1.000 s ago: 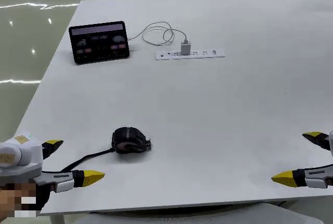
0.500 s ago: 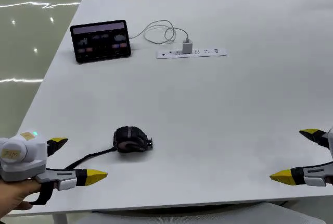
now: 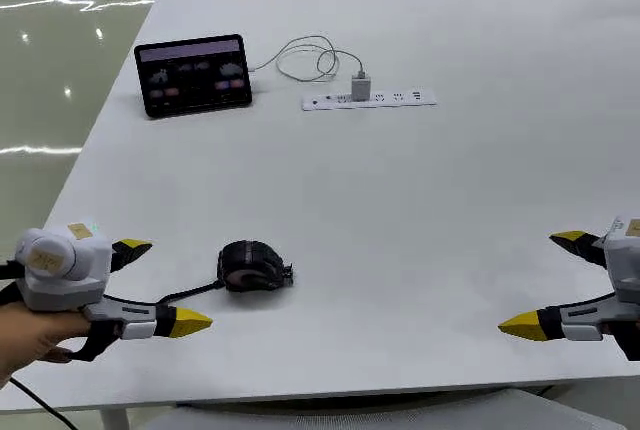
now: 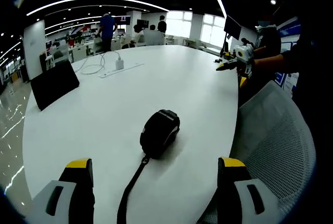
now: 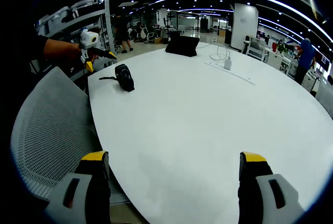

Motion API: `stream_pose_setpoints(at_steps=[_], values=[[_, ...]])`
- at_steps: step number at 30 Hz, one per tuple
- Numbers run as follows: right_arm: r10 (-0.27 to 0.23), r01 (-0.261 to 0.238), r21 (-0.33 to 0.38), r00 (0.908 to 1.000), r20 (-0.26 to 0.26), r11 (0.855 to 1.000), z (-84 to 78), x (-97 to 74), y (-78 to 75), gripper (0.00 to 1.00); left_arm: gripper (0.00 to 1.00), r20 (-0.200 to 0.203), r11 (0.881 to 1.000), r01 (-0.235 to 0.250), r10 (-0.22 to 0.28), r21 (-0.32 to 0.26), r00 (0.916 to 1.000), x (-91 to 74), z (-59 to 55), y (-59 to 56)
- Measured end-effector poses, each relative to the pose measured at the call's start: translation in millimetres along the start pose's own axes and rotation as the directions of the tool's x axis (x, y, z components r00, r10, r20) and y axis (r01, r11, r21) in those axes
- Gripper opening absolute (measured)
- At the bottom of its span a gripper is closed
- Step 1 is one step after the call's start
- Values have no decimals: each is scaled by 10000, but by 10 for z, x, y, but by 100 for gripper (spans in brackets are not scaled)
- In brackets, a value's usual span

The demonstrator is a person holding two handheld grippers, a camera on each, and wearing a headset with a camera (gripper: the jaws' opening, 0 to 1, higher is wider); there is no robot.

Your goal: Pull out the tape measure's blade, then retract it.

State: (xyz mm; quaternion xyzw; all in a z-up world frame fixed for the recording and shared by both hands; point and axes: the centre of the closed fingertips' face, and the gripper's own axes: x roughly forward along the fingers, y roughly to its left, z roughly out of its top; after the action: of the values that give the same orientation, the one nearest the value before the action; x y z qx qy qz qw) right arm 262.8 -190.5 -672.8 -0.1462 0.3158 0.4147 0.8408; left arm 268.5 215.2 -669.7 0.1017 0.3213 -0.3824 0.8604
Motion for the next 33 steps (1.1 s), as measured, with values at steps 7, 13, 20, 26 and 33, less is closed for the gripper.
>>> stream_pose_setpoints(at_steps=[7,13,20,26,33], values=[[298,-299,-289,9995,-45,9991,94,109,65,100,95,-339,9974,389,-369,614,9987,95,79,36],[522,-523,-496,9986,-32,9974,187,207,112,100,95,-594,9909,636,-568,1188,9966,183,134,67],[727,-732,-644,9973,-104,9952,238,289,157,100,95,-1111,9772,1132,-942,1796,9893,262,140,11],[960,-973,-812,9952,-208,9919,258,362,229,100,92,-1852,9512,1405,-911,2747,9785,330,108,28],[1280,-1315,-1115,9910,-380,9850,308,480,319,100,91,-2499,9265,1846,-1033,3280,9627,459,100,-5]])
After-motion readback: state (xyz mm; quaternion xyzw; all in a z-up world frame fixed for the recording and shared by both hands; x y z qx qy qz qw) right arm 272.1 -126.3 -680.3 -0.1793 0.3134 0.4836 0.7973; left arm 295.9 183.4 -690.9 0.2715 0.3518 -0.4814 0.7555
